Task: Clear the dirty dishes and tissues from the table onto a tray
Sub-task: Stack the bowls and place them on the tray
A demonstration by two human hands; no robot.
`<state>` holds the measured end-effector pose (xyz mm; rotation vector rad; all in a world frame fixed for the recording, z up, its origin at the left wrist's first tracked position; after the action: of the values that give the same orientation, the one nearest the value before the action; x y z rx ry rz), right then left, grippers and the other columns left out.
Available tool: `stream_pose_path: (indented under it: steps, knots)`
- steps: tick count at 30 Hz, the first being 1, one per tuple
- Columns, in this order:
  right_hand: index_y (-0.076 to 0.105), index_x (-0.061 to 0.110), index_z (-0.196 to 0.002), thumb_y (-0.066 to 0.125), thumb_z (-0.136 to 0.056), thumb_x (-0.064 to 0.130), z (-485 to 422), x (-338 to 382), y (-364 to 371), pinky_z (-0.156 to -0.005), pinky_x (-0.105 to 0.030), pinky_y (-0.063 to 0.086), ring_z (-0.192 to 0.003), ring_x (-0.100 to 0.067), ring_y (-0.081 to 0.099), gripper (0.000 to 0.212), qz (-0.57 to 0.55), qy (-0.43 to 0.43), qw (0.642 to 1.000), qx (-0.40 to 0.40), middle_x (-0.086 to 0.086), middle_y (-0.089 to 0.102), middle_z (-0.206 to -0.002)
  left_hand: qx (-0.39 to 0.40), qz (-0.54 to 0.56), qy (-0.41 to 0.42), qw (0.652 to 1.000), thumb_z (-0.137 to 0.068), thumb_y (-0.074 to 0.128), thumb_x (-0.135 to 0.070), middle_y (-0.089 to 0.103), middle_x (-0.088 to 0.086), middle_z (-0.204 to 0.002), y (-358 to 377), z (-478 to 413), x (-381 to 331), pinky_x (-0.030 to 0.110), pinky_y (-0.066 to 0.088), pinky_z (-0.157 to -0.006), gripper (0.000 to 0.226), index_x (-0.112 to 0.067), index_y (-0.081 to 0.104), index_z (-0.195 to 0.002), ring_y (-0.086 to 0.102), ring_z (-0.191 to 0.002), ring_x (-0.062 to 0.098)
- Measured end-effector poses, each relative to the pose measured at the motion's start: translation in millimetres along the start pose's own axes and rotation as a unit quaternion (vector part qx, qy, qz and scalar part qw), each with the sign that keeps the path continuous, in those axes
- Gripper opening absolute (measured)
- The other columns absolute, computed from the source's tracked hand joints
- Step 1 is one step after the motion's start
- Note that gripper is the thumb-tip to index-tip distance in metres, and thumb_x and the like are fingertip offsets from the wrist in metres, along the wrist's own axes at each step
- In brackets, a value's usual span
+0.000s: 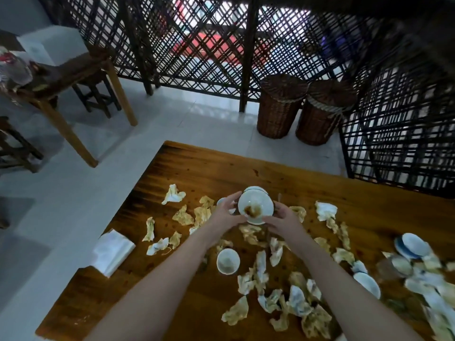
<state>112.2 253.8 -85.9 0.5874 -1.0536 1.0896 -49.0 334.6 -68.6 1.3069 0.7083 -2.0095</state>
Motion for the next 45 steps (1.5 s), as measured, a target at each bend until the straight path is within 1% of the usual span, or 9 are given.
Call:
stream_pose_path:
  steps: [2,4,6,17,23,29,35,40,45]
  knots:
    - [0.052,0.021,-0.128,0.071,-0.082,0.016,-14,10,-5,-0.071,-0.021,0.055,-0.101,-0.015,0.063,0.050,0.007,-0.004,1.000,-0.024,0.004,0.063,-0.115,0.015,-0.015,0.004,1.000,-0.082,0.075,-0.020,0.044,-0.008,-0.133,-3,-24,-10,0.024,0.043,-0.098,0.070,-0.031,0.039,-0.141,0.044,-0.119,0.009]
    - [0.047,0.020,-0.132,0.071,-0.082,0.017,-29,17,-8,-0.079,-0.029,0.056,-0.103,-0.019,0.062,0.055,0.009,-0.009,0.999,-0.039,0.004,0.060,-0.116,0.017,-0.021,0.003,1.000,-0.082,0.075,-0.016,0.045,-0.013,-0.123,-6,-45,-18,0.005,0.046,-0.075,0.070,-0.032,0.040,-0.141,0.047,-0.105,0.000]
    - [0.043,0.020,-0.133,0.073,-0.080,0.018,-46,22,-12,-0.088,-0.038,0.054,-0.107,-0.023,0.059,0.061,0.021,-0.014,0.998,-0.063,0.001,0.056,-0.119,0.028,-0.023,-0.001,0.999,-0.083,0.073,-0.011,0.046,-0.012,-0.122,-8,-70,-22,0.003,0.043,-0.066,0.070,-0.029,0.040,-0.142,0.047,-0.104,0.000]
    - [0.043,0.023,-0.136,0.072,-0.080,0.013,-110,-7,-10,-0.095,-0.040,0.050,-0.112,-0.016,0.049,0.064,0.059,0.047,0.991,-0.110,0.006,0.049,-0.126,0.072,-0.090,-0.054,0.992,-0.082,0.066,0.008,0.042,0.007,-0.145,-11,-148,8,0.036,0.039,-0.108,0.075,-0.017,0.036,-0.146,0.040,-0.132,0.021]
    - [0.040,0.023,-0.141,0.069,-0.083,0.013,-112,-23,-8,-0.104,-0.049,0.041,-0.135,-0.023,0.035,0.065,0.077,0.064,0.989,-0.106,0.003,0.036,-0.147,0.081,-0.090,-0.052,0.991,-0.083,0.063,0.008,0.047,0.008,-0.141,-8,-154,25,0.036,0.041,-0.105,0.069,-0.014,0.038,-0.144,0.045,-0.128,0.021]
    - [0.047,0.021,-0.136,0.066,-0.085,0.012,-111,-25,-10,-0.099,-0.041,0.045,-0.108,-0.013,0.044,0.056,0.073,0.084,0.989,-0.103,0.012,0.042,-0.115,0.072,-0.118,-0.056,0.989,-0.089,0.061,-0.001,0.050,0.007,-0.140,-11,-161,30,0.033,0.043,-0.102,0.057,-0.015,0.043,-0.142,0.045,-0.127,0.021]
    - [0.048,0.022,-0.135,0.067,-0.084,0.012,-112,-28,-14,-0.102,-0.041,0.042,-0.115,-0.014,0.045,0.055,0.066,0.084,0.987,-0.117,0.010,0.047,-0.117,0.080,-0.120,-0.056,0.988,-0.091,0.060,-0.005,0.045,0.002,-0.144,-11,-166,35,0.030,0.041,-0.094,0.057,-0.017,0.041,-0.144,0.043,-0.125,0.014]
    - [0.043,0.026,-0.138,0.071,-0.082,0.016,-114,-39,-12,-0.084,-0.029,0.037,-0.110,-0.011,0.043,0.063,0.060,0.083,0.989,-0.106,0.007,0.049,-0.124,0.091,-0.100,-0.057,0.989,-0.089,0.063,-0.003,0.049,0.000,-0.137,-12,-167,44,0.022,0.044,-0.087,0.056,-0.023,0.044,-0.138,0.048,-0.111,0.008]
    - [0.036,0.032,-0.141,0.075,-0.078,0.019,-117,-52,-3,-0.100,-0.042,0.043,-0.125,-0.023,0.043,0.076,-0.001,0.120,0.989,-0.089,0.002,0.044,-0.137,0.109,-0.093,-0.083,0.986,-0.090,0.064,-0.009,0.045,-0.003,-0.139,-10,-174,42,0.029,0.041,-0.089,0.056,-0.030,0.043,-0.137,0.045,-0.117,0.011]
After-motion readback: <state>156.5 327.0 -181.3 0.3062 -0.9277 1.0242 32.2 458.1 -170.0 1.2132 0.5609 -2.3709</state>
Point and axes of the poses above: each hand's wrist, its own z-axis away from the middle knuckle, its own y-axis out of the palm, x = y × z, the point moved 4 cm from there along -z, towards the middle knuckle
